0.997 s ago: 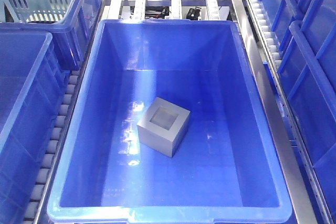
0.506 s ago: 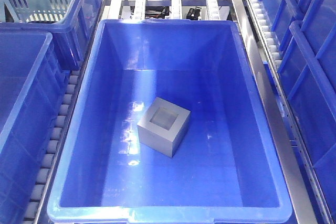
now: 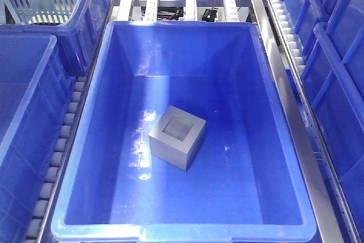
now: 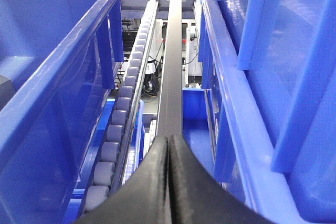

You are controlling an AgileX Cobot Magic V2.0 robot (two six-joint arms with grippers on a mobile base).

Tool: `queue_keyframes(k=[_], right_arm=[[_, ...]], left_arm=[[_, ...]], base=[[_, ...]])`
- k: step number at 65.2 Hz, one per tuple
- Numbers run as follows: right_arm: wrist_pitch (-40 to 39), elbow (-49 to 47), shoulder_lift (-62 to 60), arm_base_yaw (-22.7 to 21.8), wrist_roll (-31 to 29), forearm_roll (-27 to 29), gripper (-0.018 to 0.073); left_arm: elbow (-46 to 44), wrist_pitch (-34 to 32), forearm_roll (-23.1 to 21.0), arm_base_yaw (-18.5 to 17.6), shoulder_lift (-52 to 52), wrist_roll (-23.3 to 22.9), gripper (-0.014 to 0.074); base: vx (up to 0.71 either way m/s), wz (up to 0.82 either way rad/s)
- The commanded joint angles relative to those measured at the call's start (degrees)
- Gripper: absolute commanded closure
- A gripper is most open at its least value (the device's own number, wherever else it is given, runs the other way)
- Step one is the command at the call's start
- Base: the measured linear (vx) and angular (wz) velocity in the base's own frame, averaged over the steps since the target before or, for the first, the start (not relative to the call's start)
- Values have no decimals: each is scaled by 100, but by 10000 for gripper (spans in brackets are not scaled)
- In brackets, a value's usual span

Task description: Sort gray base to blue bin

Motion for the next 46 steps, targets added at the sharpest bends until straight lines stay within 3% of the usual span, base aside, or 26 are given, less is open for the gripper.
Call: queue_keyframes(k=[1,46], right_arm=[[-427,83,-66,-26,-31,-35,568],[-427,83,-66,-26,-31,-35,568]], left_arm=[[162,-426,-7,-36,-96,-77,602],[162,-426,-7,-36,-96,-77,602]], base=[[0,0],[0,0]])
